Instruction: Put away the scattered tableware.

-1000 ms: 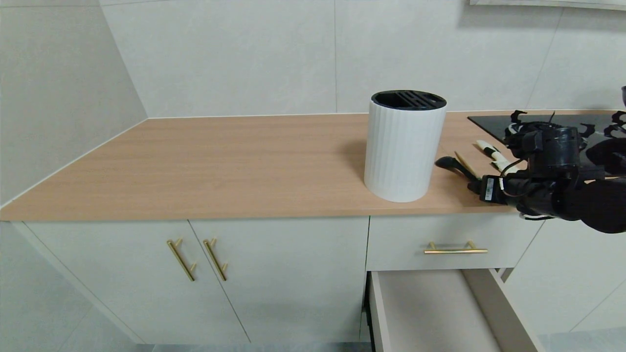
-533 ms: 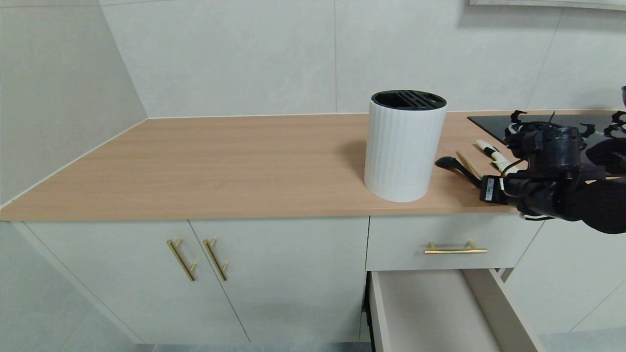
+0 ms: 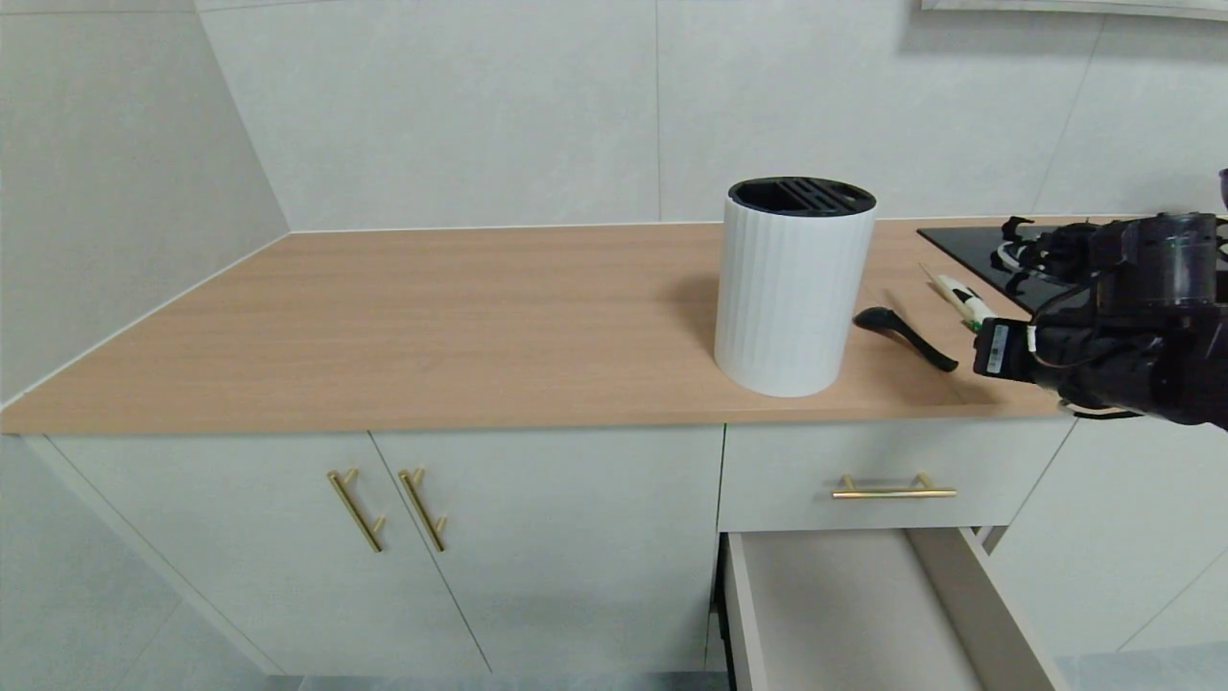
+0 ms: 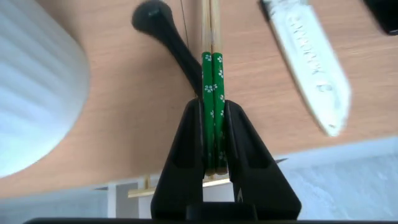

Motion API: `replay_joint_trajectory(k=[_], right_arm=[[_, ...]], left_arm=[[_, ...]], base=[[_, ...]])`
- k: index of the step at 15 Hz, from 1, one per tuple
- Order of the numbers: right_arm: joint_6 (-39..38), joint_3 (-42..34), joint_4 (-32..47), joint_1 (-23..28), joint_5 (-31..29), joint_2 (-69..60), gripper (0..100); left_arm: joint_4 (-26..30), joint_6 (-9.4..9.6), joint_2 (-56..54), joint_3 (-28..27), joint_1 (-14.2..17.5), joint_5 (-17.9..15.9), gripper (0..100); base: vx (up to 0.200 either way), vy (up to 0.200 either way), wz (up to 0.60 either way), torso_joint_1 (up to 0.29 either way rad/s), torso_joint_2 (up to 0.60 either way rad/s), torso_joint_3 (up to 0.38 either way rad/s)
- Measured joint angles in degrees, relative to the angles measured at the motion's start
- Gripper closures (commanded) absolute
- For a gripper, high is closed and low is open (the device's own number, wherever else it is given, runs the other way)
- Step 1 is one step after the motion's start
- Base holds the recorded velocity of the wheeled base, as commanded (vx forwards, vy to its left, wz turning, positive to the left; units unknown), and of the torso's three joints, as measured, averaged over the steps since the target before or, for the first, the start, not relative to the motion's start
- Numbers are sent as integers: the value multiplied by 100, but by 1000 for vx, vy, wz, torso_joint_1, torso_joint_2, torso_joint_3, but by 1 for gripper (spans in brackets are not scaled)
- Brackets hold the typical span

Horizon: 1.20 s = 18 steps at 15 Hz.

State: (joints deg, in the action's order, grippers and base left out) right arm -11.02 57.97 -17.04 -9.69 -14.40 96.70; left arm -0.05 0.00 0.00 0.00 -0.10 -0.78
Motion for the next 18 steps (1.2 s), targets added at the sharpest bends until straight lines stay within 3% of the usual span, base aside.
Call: replay_joint_trajectory(k=[2, 6, 8, 13, 18], right_arm=[[0, -2, 873, -52, 94, -474, 100], [211, 104, 2575, -185, 1145, -1558, 100], [610, 101, 3138, -212, 1378, -2030, 100], [1214, 60, 3923, -260, 1418, -2597, 100], [1318, 50, 4465, -725, 1519, -2839, 100]], left_arm=[[-2, 0, 0, 0, 2, -1, 0], [-2, 0, 0, -2, -1, 0, 0], [-2, 0, 0, -2, -1, 0, 0], [0, 0, 0, 0, -1, 0, 0], [0, 0, 0, 0, 0, 0, 0]], base=[[0, 0, 0, 0, 0, 0], [0, 0, 0, 0, 0, 0], [0, 0, 0, 0, 0, 0], [0, 0, 0, 0, 0, 0], [0, 0, 0, 0, 0, 0]])
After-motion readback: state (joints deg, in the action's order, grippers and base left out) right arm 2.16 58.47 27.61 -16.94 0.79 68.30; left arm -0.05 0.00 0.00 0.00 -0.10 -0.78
